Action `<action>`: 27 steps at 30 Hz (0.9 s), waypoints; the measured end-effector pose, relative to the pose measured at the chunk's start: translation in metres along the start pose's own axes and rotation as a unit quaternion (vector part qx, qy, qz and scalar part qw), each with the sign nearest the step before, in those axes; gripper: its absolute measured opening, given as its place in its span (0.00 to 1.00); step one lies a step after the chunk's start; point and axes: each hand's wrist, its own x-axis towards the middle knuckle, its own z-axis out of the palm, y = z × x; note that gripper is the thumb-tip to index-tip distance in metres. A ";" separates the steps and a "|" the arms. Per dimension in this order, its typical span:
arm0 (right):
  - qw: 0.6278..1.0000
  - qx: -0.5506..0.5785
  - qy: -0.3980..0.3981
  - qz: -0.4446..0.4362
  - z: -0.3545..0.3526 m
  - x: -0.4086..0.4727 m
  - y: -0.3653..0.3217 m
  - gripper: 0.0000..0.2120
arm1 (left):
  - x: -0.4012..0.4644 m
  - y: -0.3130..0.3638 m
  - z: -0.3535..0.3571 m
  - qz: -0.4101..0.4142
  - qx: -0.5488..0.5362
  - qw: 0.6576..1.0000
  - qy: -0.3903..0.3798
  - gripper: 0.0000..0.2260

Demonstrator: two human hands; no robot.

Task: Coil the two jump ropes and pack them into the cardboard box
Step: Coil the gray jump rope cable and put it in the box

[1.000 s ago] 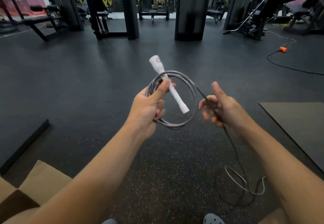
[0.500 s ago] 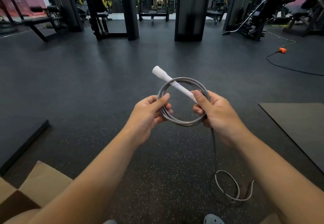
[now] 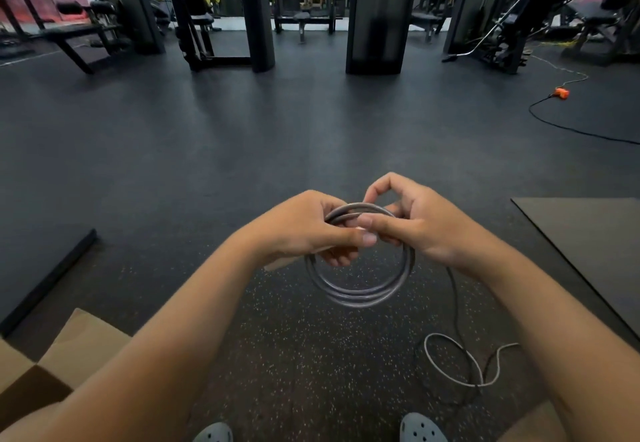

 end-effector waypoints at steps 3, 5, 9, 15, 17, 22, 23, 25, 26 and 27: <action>1.000 -0.018 0.009 0.003 -0.002 0.002 0.003 0.19 | 0.002 -0.002 0.009 0.018 -0.032 0.999 0.021 0.13; 1.000 -0.018 0.001 0.002 0.001 0.001 0.005 0.19 | 0.001 -0.003 0.015 0.018 0.003 1.000 0.009 0.12; 0.999 -0.019 0.049 0.009 -0.006 -0.002 0.004 0.20 | 0.000 -0.001 0.015 0.018 0.074 0.997 0.003 0.12; 0.994 -0.031 0.101 -0.012 -0.008 -0.002 0.003 0.21 | 0.001 -0.001 0.014 0.025 0.126 0.992 0.009 0.14; 0.992 -0.020 0.128 0.002 -0.018 -0.005 0.004 0.23 | -0.002 -0.001 0.005 0.020 0.060 0.998 0.019 0.13; 0.985 -0.020 0.162 0.048 -0.058 -0.018 0.020 0.23 | -0.004 -0.009 -0.023 0.066 -0.233 0.959 0.145 0.16; 0.989 -0.015 0.141 0.049 -0.060 -0.019 0.024 0.20 | -0.002 -0.009 -0.022 0.070 -0.290 0.938 0.174 0.16; 0.994 0.004 0.103 0.043 -0.055 -0.017 0.027 0.10 | 0.004 -0.008 -0.011 0.074 -0.397 0.888 0.218 0.16; 0.994 0.012 0.095 0.046 -0.047 -0.015 0.027 0.08 | 0.008 -0.006 -0.002 0.073 -0.449 0.859 0.237 0.16; 0.994 0.015 0.101 0.050 -0.037 -0.011 0.027 0.07 | 0.012 -0.003 0.006 0.072 -0.500 0.824 0.255 0.16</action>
